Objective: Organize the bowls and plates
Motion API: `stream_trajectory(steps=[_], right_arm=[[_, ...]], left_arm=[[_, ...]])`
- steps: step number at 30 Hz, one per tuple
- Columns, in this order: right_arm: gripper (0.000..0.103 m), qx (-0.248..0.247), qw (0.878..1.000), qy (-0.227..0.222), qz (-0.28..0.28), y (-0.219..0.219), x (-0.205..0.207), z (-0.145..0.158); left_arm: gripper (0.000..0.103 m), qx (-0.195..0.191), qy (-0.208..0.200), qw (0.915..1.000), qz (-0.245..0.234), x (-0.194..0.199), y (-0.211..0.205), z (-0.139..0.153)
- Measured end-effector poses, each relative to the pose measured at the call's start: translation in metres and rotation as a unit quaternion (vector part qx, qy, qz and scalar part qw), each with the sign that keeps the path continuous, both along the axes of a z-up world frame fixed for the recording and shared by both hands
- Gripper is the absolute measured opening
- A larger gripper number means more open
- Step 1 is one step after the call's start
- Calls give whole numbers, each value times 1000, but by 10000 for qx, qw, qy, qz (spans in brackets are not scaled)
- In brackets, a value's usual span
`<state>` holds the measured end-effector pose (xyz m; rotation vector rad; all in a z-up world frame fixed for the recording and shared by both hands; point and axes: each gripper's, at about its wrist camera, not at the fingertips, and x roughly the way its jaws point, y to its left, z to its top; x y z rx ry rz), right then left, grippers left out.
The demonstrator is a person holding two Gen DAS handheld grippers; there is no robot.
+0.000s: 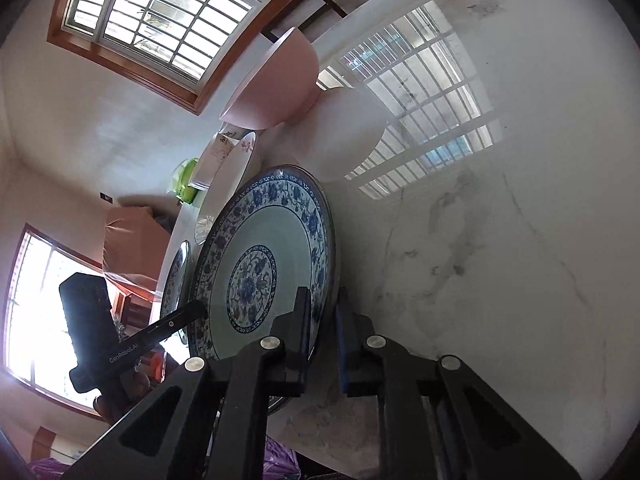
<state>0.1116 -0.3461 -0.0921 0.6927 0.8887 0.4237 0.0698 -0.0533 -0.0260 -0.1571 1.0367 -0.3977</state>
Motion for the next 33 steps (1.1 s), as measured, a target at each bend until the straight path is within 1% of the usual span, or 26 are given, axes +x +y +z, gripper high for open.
stream_trajectory(steps=[6,15,18,25,33], right_arm=[[13,72,9999,-27,95,11,-4,3],[13,48,9995,-227,209,31,-12,17],[14,65,9992,-300,254,37,-15,23],[14,29,9977,-455,499,63,-11,38],[14,-13,9942,-489,961,114,14,44]], left_arm=[[18,-41,-141,9997,209,-6,15,11],[18,-88,-357,9985,404,-18,33,23],[18,-85,-498,9975,492,-24,41,30],[18,-131,-636,9944,831,-35,74,39],[18,-78,-704,9871,1434,-42,129,43]])
